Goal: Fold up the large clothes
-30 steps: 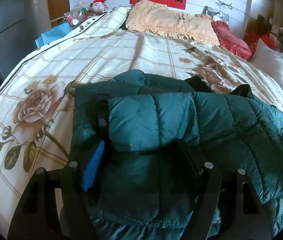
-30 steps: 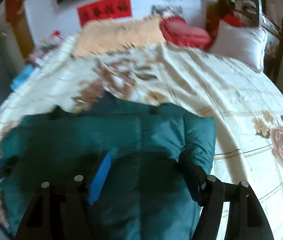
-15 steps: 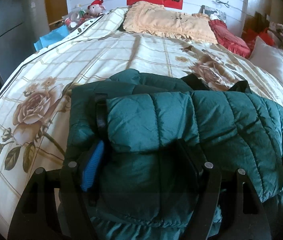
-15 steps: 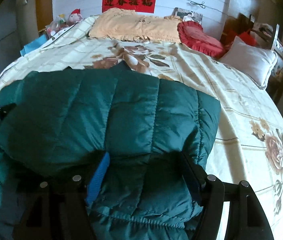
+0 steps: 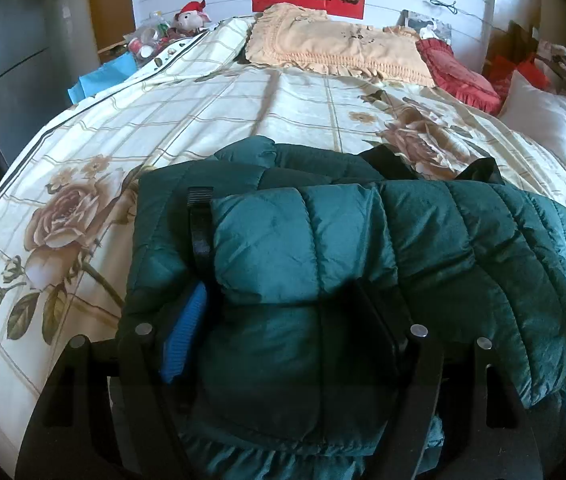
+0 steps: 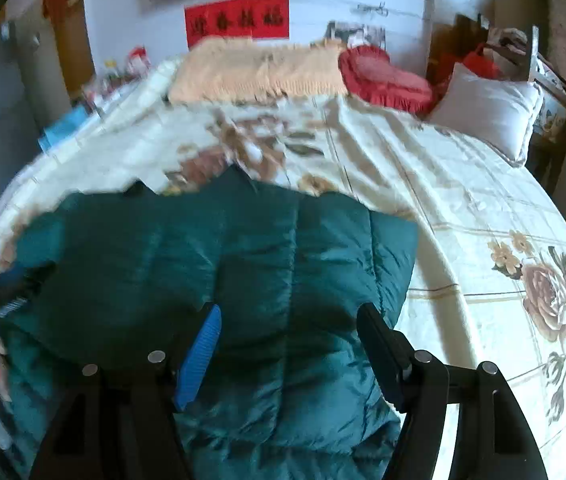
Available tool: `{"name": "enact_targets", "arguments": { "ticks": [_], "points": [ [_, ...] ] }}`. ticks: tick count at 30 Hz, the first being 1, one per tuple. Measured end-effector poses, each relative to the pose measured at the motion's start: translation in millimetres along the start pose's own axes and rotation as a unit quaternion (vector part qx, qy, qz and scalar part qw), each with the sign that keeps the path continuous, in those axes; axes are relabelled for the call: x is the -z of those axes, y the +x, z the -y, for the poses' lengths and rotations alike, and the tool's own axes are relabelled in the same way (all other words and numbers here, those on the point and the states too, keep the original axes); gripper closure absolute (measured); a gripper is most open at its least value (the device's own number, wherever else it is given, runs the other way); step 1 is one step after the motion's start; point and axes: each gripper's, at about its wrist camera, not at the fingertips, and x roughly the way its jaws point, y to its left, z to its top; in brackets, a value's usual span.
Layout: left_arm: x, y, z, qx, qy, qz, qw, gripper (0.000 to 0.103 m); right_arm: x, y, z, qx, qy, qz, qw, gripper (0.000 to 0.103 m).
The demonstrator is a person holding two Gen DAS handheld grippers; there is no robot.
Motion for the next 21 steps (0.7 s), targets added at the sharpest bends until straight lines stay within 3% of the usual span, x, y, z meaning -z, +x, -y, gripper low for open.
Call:
{"name": "enact_targets", "arguments": {
  "ticks": [7,15,21],
  "points": [
    [0.3,3.6,-0.5,-0.002,-0.001,0.001,1.0,0.021,8.1,17.3,1.6,0.017,-0.011,-0.015,1.0,0.034],
    [1.3,4.5,-0.6,-0.003,0.0,0.001,1.0,0.021,10.2,-30.7,-10.3,-0.009,0.001,0.018,1.0,0.034],
    [4.2,-1.0,-6.9,0.006,-0.006,0.004,1.0,0.021,29.7,0.0,-14.2,0.018,-0.014,-0.014,1.0,0.033]
  ]
}}
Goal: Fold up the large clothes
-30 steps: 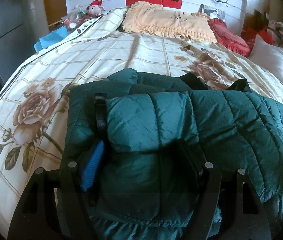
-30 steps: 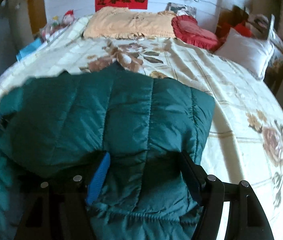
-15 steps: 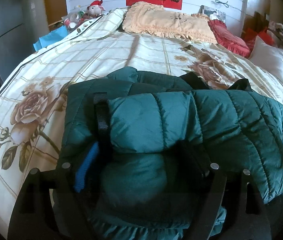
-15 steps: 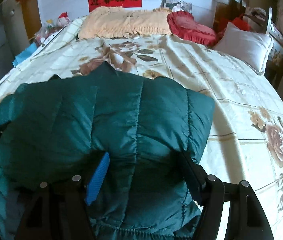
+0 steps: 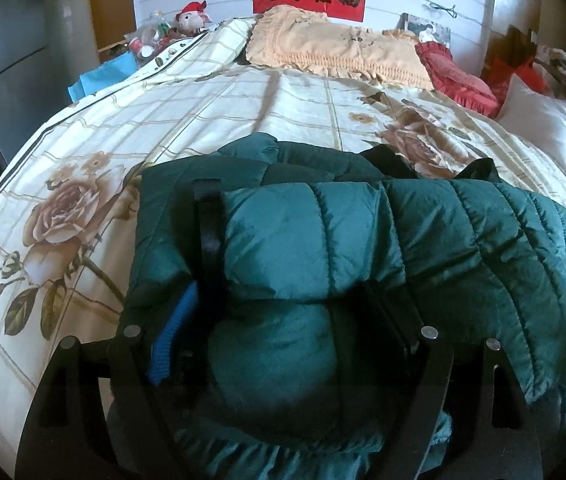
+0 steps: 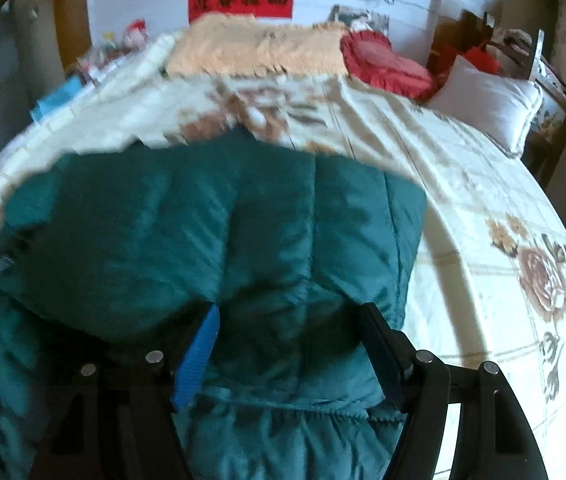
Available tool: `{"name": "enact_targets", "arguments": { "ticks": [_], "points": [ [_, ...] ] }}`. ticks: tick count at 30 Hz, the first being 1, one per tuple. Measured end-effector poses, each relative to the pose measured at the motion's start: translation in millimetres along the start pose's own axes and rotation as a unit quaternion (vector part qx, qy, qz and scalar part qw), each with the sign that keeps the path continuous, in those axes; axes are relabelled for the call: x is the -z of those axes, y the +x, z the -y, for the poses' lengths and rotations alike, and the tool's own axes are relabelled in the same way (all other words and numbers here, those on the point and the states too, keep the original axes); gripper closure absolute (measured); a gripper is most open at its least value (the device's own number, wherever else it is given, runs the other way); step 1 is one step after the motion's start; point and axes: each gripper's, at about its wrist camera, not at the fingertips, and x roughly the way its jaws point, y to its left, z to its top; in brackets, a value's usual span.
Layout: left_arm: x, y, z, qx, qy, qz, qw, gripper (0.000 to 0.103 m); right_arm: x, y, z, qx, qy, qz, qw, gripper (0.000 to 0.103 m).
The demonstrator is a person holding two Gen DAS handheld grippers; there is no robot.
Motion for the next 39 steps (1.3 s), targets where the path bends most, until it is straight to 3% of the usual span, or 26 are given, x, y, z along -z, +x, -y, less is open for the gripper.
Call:
{"name": "enact_targets", "arguments": {
  "ticks": [8,13,27,39],
  "points": [
    [8.2,-38.1,-22.0,0.008,-0.012,0.008,0.9999,0.021,6.8,-38.8,16.0,-0.045,0.039,0.017,0.998,0.031],
    [22.1,-63.0,-30.2,0.001,0.001,0.017,0.9998,0.021,20.8,-59.6,16.5,-0.053,0.034,0.024,0.998,0.028],
    [62.2,-100.5,-32.3,0.014,0.019,0.015,0.9996,0.021,52.9,-70.5,16.3,-0.056,0.04,0.003,0.998,0.028],
    [93.7,-126.2,-40.0,0.043,0.009,0.012,0.999,0.021,79.4,-90.0,5.2,-0.068,0.033,0.004,0.997,0.028]
  ]
}}
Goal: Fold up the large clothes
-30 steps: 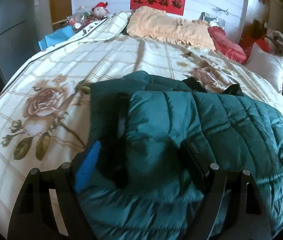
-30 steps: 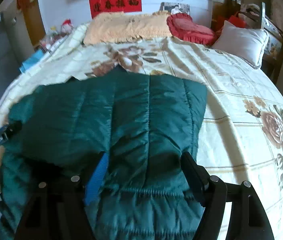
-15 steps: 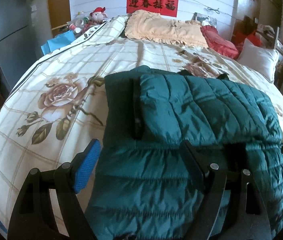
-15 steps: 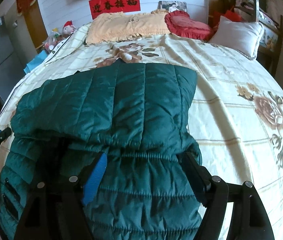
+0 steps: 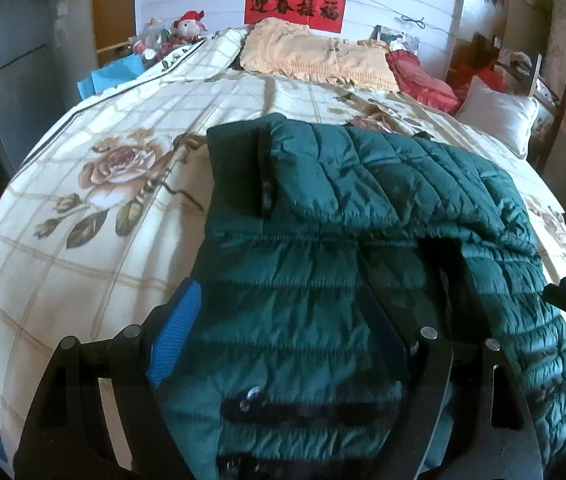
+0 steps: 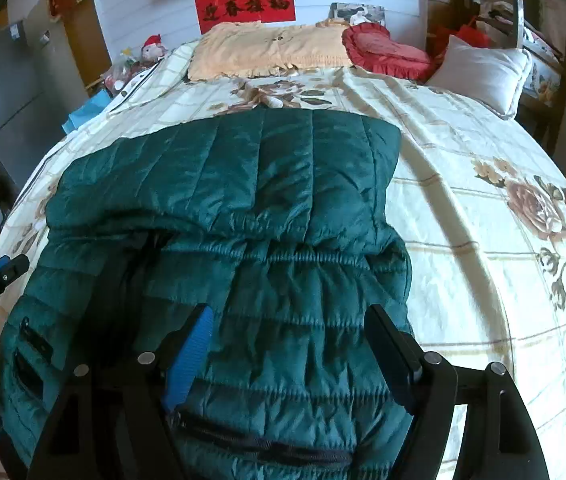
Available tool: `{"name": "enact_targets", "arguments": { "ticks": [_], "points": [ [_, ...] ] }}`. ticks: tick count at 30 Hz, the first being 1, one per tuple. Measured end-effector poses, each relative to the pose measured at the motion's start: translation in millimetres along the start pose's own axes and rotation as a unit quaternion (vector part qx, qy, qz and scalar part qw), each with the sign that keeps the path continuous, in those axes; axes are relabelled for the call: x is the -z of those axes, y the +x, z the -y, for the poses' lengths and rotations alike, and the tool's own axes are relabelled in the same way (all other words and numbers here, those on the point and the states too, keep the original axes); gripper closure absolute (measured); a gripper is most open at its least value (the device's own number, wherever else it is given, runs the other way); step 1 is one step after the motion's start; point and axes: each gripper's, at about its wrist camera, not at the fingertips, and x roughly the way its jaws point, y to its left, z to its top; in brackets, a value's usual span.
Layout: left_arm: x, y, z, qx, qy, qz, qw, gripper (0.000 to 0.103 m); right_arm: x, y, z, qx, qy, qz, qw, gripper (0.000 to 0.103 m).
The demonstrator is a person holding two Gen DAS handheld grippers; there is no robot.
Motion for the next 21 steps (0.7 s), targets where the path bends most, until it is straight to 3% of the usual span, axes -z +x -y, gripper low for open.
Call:
{"name": "enact_targets", "arguments": {
  "ticks": [21],
  "points": [
    [50.1,-33.4,-32.0,0.006,-0.024,-0.022,0.9995,0.021,37.5,-26.9,-9.6,-0.007,-0.003,0.003,1.0,0.027]
  ]
}}
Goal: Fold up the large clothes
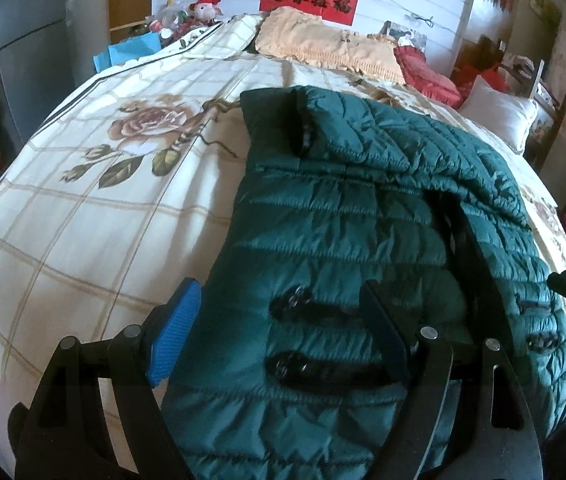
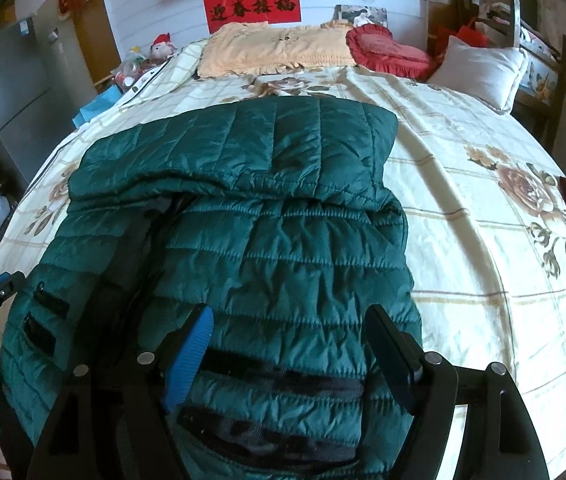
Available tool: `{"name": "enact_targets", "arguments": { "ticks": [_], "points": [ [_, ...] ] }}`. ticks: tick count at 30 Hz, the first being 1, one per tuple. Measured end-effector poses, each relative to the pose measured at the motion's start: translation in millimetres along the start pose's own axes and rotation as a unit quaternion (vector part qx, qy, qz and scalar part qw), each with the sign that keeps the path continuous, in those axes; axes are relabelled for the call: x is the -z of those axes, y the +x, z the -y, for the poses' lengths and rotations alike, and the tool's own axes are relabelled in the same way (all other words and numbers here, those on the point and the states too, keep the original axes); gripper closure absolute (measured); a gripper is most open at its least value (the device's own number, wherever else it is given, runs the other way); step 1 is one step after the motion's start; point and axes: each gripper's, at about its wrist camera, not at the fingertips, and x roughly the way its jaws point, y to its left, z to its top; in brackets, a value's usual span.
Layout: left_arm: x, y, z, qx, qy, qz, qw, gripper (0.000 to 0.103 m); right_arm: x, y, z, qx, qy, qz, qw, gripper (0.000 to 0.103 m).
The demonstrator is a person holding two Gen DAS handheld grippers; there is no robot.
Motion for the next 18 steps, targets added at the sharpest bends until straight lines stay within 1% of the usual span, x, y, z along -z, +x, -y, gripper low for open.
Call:
{"name": "enact_targets", "arguments": {
  "ticks": [4,12,18],
  "points": [
    [6.3,-5.5,-5.2,0.006,-0.007,-0.003,0.9999,0.021,8.9,-4.4,-5.1,0.0,0.0,-0.001,1.0,0.021],
    [20.2,-11.5,-4.6,0.017,-0.003,-0.015,0.9997,0.021,22.2,-11.5,-13.4,0.002,-0.011,-0.01,1.0,0.02],
    [30.4,-11.8,-9.6,0.018,-0.006,-0.032,0.9993,0.021,29.9,-16.3,-16.5,-0.002,-0.013,-0.013,1.0,0.02]
  ]
}}
